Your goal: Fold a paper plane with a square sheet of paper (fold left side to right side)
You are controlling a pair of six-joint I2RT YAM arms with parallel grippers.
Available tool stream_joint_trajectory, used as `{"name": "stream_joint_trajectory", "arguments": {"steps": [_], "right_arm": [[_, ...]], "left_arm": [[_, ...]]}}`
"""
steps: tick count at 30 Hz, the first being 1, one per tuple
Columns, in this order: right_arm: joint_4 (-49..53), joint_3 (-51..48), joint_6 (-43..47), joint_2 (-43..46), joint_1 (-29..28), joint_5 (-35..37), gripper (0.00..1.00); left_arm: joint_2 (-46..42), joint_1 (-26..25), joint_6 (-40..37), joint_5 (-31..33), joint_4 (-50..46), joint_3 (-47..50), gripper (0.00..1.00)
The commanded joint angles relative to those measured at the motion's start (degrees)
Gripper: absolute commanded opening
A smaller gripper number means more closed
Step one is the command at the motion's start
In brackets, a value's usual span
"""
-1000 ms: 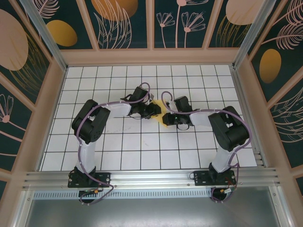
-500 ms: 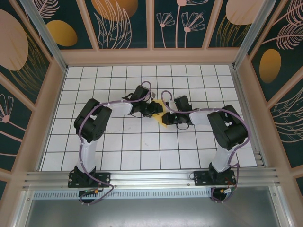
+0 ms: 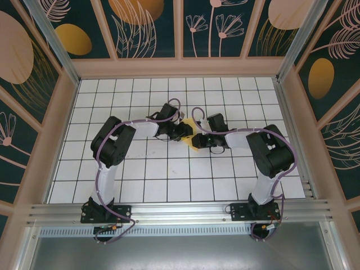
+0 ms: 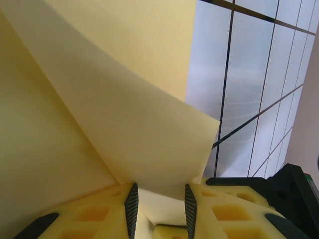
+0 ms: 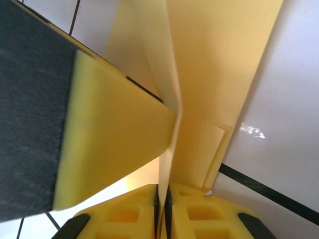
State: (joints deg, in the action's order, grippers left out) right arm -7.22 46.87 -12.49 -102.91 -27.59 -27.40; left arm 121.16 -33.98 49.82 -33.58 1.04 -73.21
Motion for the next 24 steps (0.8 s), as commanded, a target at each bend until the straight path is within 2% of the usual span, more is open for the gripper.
{"name": "stream_joint_trajectory", "arguments": {"steps": [1, 11, 16, 24], "right_arm": [[2.6, -1.0, -0.4, -1.1, 0.4, 0.3, 0.18], [-0.4, -3.7, -2.6, 5.8, 3.6, -4.1, 0.33], [-3.2, -5.6, -5.2, 10.4, 8.4, -9.4, 0.38], [-6.8, -1.9, -9.6, 4.7, 11.6, -15.2, 0.37]], "left_arm": [[1.7, 0.0, -0.1, 1.0, -1.6, -0.8, 0.34], [1.5, 0.1, -0.1, 0.9, -1.3, -0.6, 0.34], [1.4, 0.0, -0.1, 0.8, -1.1, -0.4, 0.34], [1.2, 0.0, 0.4, 0.7, 0.0, 0.4, 0.31]]}}
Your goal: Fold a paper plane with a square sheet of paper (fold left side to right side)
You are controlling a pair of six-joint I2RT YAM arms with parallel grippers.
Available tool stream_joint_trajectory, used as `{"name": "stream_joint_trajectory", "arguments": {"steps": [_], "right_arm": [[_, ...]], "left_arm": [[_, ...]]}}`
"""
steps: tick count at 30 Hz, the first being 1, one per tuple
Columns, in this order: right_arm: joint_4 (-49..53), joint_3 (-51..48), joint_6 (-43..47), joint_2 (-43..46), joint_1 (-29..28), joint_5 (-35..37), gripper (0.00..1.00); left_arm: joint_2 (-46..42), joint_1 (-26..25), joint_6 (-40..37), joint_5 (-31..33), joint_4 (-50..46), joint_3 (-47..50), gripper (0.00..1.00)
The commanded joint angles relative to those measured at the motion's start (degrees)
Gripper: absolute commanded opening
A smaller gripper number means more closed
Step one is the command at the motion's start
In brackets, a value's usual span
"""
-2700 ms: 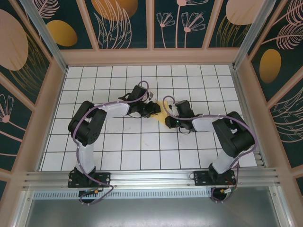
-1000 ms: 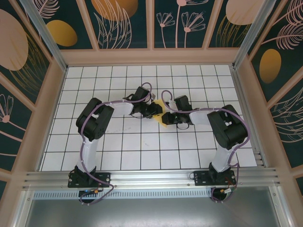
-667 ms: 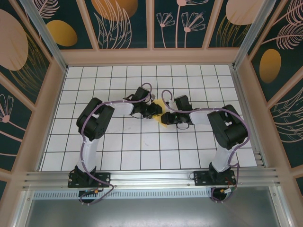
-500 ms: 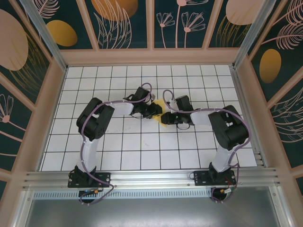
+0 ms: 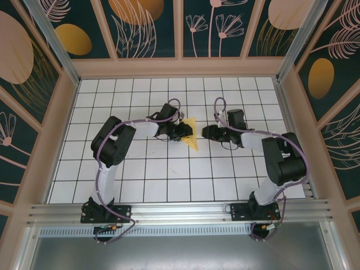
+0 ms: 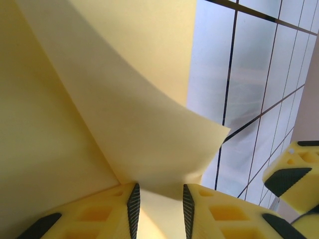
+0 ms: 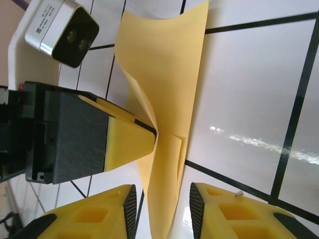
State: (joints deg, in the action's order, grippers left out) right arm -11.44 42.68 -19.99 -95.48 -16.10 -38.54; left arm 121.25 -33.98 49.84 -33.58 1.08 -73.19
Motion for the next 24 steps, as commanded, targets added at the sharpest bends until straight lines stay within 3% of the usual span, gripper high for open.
{"name": "stream_joint_trajectory", "arguments": {"steps": [1, 9, 24], "right_arm": [[-2.9, 3.0, -2.4, -3.8, 0.0, -4.3, 0.37], [-3.0, 6.9, -2.7, -8.5, -1.6, -4.4, 0.36], [-1.6, 10.5, -1.6, -13.0, -3.7, -4.2, 0.34]], "left_arm": [[1.2, 0.0, 0.5, 0.6, 0.1, 0.5, 0.30], [1.2, 0.0, 0.6, 0.6, 0.2, 0.7, 0.22], [1.0, -0.1, 0.5, 0.7, -0.1, 0.7, 0.22]]}}
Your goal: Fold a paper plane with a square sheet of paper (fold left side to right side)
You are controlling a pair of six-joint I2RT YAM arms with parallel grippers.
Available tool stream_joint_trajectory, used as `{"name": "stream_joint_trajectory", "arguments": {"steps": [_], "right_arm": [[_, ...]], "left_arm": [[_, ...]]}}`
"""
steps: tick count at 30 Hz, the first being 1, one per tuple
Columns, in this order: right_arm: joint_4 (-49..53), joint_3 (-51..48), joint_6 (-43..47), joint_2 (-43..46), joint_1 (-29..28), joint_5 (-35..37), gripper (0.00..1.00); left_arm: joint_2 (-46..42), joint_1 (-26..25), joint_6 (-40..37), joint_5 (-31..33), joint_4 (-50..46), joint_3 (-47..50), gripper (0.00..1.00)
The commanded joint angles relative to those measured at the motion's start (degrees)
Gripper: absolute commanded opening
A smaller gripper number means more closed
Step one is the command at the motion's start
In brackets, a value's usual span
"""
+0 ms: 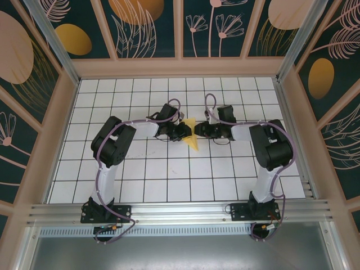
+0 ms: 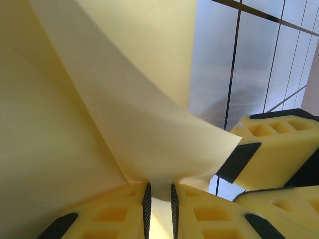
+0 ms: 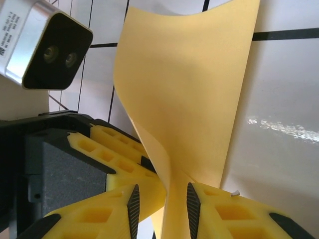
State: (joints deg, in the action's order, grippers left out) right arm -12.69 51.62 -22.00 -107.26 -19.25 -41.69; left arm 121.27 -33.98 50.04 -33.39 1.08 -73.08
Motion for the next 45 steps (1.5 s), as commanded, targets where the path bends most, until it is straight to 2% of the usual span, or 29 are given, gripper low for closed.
{"name": "stream_joint_trajectory", "arguments": {"steps": [1, 8, 19, 34, 45], "right_arm": [[-0.2, 1.7, 0.5, -1.4, -0.7, -1.2, 0.34], [0.4, 2.8, 0.8, -3.0, -1.2, -0.6, 0.31], [2.9, 2.3, 2.2, -3.4, -1.2, 2.6, 0.13], [6.8, 3.1, 3.4, -5.2, -1.3, 5.9, 0.12], [7.9, 0.2, 3.4, -5.4, -1.7, 8.4, 0.12]], "left_arm": [[1.0, -0.1, 0.2, 0.5, -0.1, 0.6, 0.22], [1.0, -0.1, 0.1, 0.4, -0.2, 0.5, 0.22], [0.6, -0.1, -0.2, 0.5, -0.6, 0.8, 0.23], [0.4, -0.1, -0.1, 0.5, -0.3, 1.1, 0.24], [-5.4, 0.1, -0.1, 0.7, -1.0, -0.5, 0.29]]}}
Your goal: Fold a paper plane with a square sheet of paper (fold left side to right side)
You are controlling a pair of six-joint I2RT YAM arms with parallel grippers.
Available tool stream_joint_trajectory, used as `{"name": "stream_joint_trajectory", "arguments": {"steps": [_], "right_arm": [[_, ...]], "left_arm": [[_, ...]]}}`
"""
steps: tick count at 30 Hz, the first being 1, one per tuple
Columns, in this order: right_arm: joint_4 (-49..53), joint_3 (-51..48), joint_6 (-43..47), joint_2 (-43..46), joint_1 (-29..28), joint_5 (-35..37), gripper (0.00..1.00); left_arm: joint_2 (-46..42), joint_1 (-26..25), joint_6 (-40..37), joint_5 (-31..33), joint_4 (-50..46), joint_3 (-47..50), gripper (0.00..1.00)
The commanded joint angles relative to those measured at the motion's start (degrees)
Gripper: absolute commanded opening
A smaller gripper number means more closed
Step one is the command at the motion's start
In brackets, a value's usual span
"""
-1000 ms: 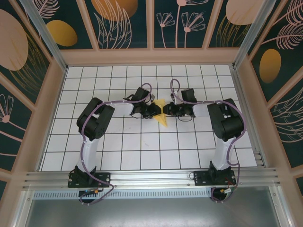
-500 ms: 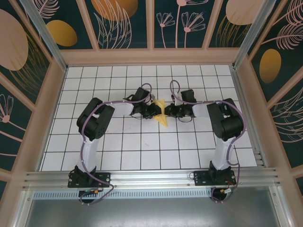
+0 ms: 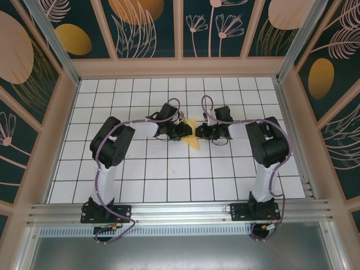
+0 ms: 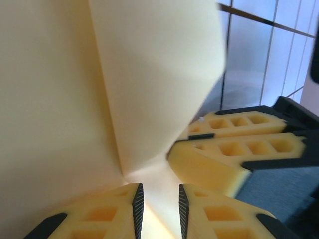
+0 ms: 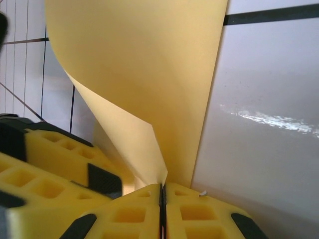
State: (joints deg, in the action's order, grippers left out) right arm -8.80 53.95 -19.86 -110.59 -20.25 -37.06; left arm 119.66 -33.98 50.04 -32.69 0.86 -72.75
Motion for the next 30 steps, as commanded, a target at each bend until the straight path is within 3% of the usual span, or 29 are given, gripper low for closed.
{"name": "stream_joint_trajectory", "arguments": {"steps": [1, 18, 30], "right_arm": [[4.1, -2.1, 1.3, -2.1, -0.8, 4.0, 0.12], [4.7, -1.8, 1.9, -2.2, -1.2, 4.4, 0.12], [6.4, -1.0, 2.4, -2.7, -1.3, 4.2, 0.12]], "left_arm": [[-4.2, 0.1, -0.1, -0.2, -0.8, -1.1, 0.30], [4.7, 0.1, 0.1, -0.6, -2.4, -9.5, 0.27], [7.4, 0.1, -0.5, 1.5, -4.1, -9.1, 0.25]]}}
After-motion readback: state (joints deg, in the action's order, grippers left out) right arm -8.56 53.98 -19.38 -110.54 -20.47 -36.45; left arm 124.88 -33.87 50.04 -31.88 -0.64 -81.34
